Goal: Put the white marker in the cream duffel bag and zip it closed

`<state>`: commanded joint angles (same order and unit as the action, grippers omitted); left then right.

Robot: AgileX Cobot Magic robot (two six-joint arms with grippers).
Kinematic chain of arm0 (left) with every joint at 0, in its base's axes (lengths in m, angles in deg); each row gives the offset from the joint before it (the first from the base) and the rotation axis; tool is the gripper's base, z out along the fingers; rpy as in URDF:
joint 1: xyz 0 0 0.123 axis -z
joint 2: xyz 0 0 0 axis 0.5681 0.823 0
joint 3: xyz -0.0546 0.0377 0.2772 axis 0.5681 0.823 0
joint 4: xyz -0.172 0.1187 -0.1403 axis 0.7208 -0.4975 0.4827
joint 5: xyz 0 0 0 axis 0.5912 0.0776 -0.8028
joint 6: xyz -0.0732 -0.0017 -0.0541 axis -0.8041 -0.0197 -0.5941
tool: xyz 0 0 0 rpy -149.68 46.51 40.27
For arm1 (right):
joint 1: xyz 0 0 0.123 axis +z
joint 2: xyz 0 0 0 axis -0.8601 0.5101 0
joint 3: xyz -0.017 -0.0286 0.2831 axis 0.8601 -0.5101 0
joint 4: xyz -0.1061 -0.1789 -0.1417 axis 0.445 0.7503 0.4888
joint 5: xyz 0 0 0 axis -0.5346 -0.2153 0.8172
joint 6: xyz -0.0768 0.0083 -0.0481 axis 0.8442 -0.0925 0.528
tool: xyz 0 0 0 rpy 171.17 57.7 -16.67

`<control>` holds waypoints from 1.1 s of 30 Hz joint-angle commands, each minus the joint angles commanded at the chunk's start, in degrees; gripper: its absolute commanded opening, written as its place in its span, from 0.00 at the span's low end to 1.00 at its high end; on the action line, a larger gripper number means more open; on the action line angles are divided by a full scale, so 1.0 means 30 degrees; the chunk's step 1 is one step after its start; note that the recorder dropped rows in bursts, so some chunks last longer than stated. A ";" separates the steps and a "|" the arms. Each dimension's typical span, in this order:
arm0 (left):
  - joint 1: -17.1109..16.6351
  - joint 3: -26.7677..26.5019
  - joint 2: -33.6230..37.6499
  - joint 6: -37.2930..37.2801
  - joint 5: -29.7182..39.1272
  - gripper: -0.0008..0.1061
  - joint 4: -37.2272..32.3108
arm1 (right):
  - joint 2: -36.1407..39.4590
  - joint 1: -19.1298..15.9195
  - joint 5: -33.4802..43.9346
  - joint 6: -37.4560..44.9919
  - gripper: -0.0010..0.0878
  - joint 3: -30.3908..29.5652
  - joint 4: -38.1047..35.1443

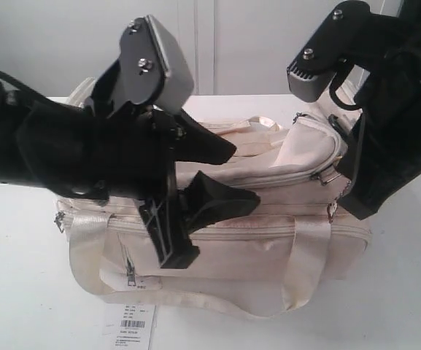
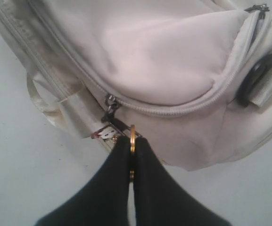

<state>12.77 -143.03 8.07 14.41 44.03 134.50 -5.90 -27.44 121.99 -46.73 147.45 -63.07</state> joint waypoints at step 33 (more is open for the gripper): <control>0.0049 -0.1254 0.3023 0.0298 -0.0065 0.01 0.0500 | 0.0000 -0.0428 -0.2229 -0.1684 0.01 0.0000 0.3824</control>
<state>12.92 -146.79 17.14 15.30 43.83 136.00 -5.90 -28.72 115.30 -51.78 147.45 -51.60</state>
